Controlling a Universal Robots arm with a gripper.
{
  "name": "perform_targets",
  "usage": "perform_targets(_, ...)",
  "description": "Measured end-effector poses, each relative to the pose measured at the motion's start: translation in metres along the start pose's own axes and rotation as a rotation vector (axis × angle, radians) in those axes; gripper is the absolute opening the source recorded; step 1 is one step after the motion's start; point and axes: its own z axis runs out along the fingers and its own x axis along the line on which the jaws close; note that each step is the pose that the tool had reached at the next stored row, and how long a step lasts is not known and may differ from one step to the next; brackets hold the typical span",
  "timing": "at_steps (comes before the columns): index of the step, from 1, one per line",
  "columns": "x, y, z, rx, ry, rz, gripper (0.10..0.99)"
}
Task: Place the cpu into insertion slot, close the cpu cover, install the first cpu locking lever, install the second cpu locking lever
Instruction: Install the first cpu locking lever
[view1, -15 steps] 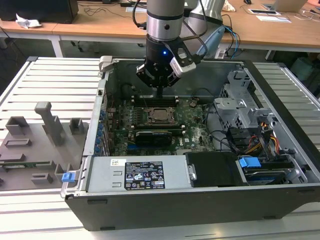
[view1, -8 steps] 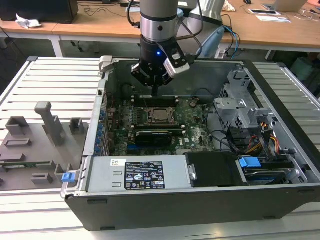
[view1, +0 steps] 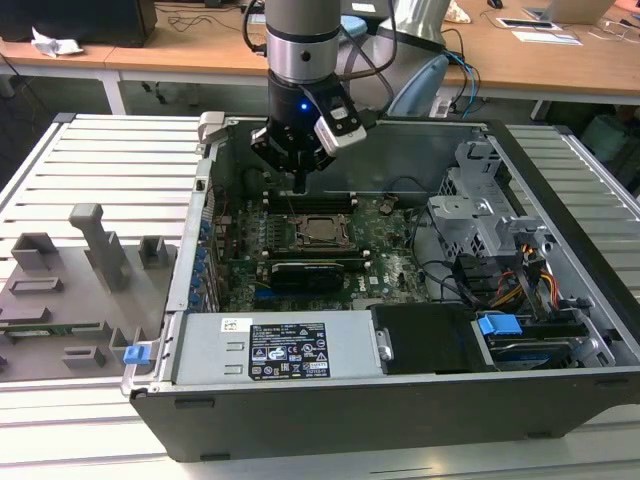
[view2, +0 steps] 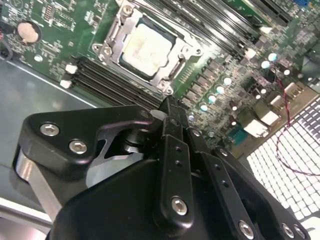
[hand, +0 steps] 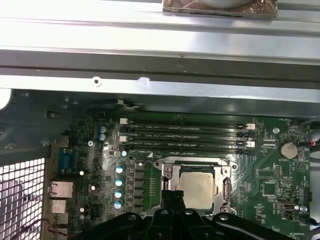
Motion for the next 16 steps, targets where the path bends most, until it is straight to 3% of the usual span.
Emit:
perform_targets(10,0.0278,0.0007,0.0035,0.000,-0.0028,-0.001,0.102)
perform_targets(16,0.0346,0.0049,0.0106,0.000,-0.0027,-0.003,0.102)
